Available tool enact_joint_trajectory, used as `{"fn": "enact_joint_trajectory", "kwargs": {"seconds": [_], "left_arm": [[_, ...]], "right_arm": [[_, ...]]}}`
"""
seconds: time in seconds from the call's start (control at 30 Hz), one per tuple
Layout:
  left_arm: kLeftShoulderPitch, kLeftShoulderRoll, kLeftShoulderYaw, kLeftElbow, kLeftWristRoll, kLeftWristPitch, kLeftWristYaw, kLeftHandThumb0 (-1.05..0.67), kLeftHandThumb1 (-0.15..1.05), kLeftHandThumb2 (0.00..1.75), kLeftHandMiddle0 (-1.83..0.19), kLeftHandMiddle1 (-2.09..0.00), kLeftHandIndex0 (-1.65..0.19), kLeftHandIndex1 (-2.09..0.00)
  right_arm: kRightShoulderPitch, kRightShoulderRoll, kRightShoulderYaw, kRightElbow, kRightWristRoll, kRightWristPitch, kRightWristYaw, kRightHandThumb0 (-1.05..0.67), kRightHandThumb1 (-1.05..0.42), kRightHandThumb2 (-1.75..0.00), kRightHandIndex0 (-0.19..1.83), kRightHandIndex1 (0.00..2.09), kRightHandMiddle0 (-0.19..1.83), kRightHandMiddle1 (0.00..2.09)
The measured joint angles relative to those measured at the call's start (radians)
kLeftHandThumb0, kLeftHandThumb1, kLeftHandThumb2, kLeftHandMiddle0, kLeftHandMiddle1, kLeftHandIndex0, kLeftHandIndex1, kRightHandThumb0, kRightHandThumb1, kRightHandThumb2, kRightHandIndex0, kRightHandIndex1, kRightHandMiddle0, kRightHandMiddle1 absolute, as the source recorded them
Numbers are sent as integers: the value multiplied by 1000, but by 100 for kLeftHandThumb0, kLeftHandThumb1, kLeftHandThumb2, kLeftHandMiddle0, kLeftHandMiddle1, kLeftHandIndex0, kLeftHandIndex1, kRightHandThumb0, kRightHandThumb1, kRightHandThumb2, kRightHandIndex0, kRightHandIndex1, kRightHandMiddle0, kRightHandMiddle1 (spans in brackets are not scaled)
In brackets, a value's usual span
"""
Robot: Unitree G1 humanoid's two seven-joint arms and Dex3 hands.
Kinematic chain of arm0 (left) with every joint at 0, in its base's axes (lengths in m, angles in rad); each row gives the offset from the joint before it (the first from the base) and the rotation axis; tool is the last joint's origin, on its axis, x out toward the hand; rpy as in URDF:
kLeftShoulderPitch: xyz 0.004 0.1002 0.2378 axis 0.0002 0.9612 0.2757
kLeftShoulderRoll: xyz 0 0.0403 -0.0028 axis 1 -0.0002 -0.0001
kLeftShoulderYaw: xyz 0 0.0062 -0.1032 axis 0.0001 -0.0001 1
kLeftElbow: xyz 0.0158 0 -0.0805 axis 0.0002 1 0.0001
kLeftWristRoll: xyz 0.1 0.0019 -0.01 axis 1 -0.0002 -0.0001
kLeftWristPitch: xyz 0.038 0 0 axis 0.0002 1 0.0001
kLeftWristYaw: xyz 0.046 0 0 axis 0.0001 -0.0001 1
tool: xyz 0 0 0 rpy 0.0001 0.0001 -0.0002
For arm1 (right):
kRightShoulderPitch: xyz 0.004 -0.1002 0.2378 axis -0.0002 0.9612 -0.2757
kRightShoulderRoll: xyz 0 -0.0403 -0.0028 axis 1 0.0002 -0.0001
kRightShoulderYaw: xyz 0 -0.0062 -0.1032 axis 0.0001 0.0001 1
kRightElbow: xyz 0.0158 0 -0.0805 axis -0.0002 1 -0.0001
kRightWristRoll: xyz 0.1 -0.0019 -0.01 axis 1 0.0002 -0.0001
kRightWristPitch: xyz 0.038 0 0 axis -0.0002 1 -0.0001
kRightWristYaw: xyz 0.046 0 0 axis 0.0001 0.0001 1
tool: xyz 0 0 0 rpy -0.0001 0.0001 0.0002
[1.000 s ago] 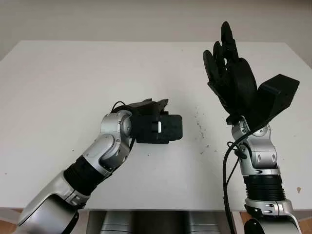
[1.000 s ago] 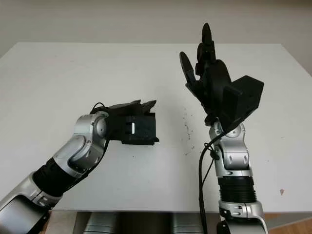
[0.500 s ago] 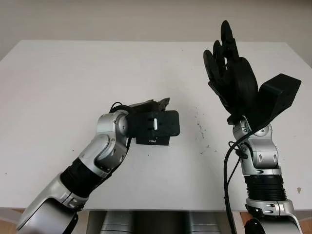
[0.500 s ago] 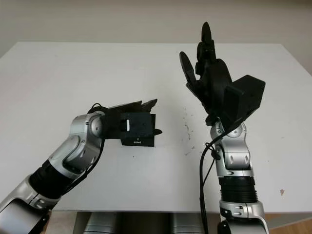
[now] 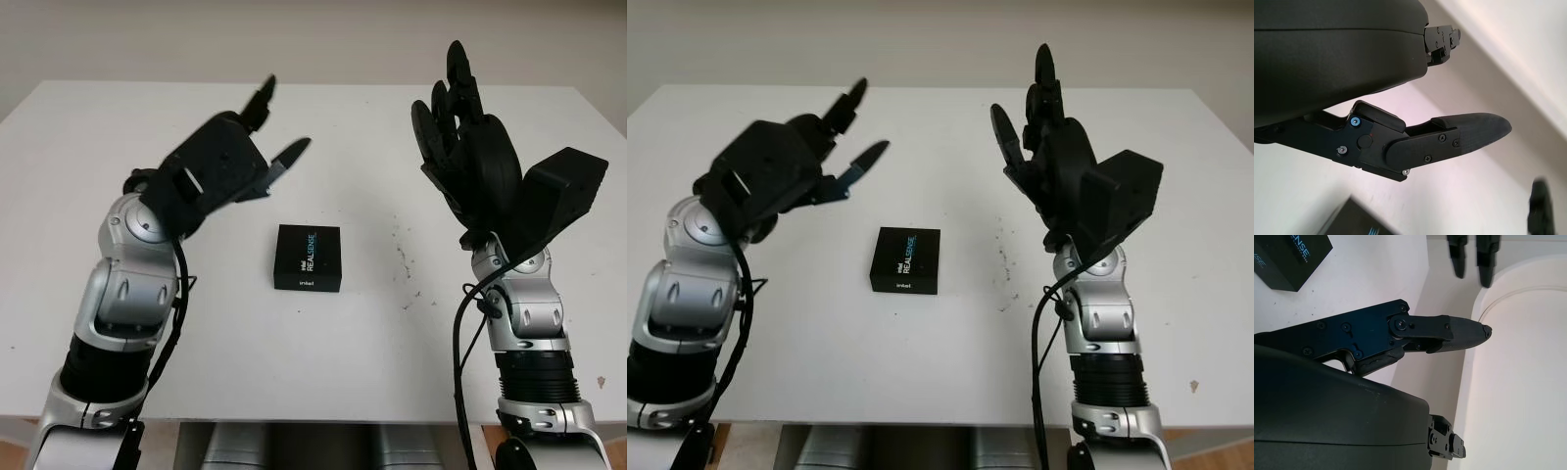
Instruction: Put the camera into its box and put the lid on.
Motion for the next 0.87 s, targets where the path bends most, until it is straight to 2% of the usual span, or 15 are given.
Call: {"fn": "enact_joint_trajectory", "kwargs": {"seconds": [0.07, 0.17, 0.23, 0.37, 0.47, 0.6, 0.87], "left_arm": [[-5, -6, 29, 64, -30, -71, 78, -77, 105, 70, 18, -1, 17, -1], [-1, -27, 85, 178, -83, -217, 206, -79, 105, 66, 19, 0, 19, 0], [14, -40, 106, 227, -117, -297, 256, -81, 105, 64, 19, 0, 19, 0], [80, -92, 147, 314, -234, -452, 291, -85, 105, 59, 19, 0, 19, 0], [115, -116, 168, 363, -325, -531, 278, -82, 105, 59, 19, 0, 19, 0], [127, -119, 186, 416, -403, -583, 237, -77, 105, 60, 19, 0, 19, 0], [144, -119, 187, 432, -441, -584, 232, -76, 105, 58, 19, 0, 19, 0]], "right_arm": [[-1, 1, 1, 8, 0, 2, 0, -72, -105, -40, -19, 0, -19, 0], [-1, 1, 5, 36, -2, 0, 10, -72, -105, -41, -19, 0, -19, 0], [1, 1, 8, 49, -4, 0, 14, -71, -105, -41, -19, 0, -19, 0], [5, 2, 11, 57, -5, 0, 12, -69, -105, -42, -19, 0, -19, 0], [12, 2, 12, 75, -8, -10, 11, -68, -105, -44, -19, 0, -19, 0], [15, 12, 11, 98, -3, -20, 1, -68, -105, -46, -19, 0, -19, 0], [16, 23, 11, 120, 3, -29, -9, -70, -105, -46, -19, 0, -19, 0]]}}
